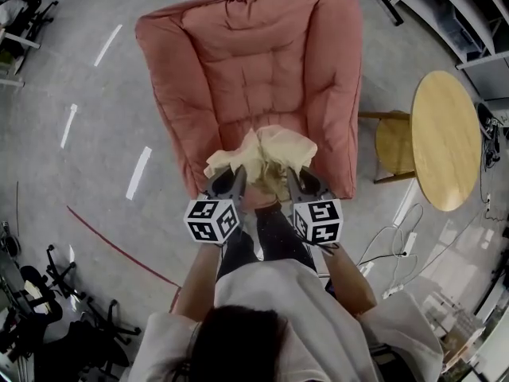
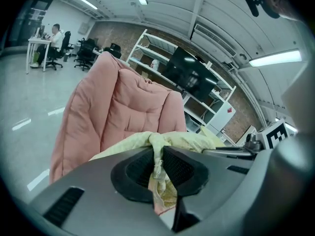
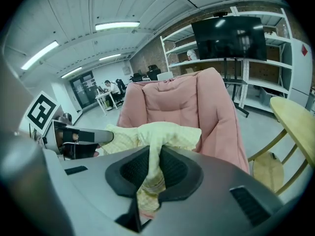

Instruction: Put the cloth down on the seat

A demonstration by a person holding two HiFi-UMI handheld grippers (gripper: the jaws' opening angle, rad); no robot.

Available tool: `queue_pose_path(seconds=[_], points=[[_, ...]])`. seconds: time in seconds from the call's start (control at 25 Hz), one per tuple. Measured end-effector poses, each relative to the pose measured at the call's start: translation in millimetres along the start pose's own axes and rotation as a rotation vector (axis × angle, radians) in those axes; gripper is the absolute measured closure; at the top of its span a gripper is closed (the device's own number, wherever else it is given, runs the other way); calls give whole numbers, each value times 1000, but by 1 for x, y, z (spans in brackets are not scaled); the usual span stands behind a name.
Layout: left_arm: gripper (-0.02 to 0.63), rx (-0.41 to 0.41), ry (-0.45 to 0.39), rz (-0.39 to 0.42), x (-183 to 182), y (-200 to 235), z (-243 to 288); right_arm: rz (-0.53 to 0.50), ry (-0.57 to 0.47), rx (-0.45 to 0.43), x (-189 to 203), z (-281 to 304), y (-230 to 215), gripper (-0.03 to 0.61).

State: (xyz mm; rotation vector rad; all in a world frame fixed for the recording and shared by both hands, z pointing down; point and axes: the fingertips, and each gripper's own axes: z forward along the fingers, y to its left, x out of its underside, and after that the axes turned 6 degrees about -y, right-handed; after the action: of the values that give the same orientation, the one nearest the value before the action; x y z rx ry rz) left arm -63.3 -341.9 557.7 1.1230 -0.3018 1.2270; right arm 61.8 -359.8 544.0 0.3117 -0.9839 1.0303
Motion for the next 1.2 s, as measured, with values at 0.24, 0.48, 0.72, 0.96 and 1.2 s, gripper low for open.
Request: queue_pose_path(seconds=[0.24, 0.48, 0.72, 0.96, 1.2], points=[[541, -21, 45, -10, 14, 22, 33, 18, 52, -13, 18, 37, -18, 511], [541, -34, 66, 1, 27, 43, 65, 35, 79, -16, 36, 67, -34, 511], [541, -47, 90, -24, 48, 61, 92, 35, 115, -18, 59, 97, -50, 512], [541, -49, 119, -40, 70, 86, 109, 26, 149, -9, 84, 125, -57, 512], [541, -32, 136, -33, 86, 107, 127, 10, 168, -4, 105, 151, -62, 511]])
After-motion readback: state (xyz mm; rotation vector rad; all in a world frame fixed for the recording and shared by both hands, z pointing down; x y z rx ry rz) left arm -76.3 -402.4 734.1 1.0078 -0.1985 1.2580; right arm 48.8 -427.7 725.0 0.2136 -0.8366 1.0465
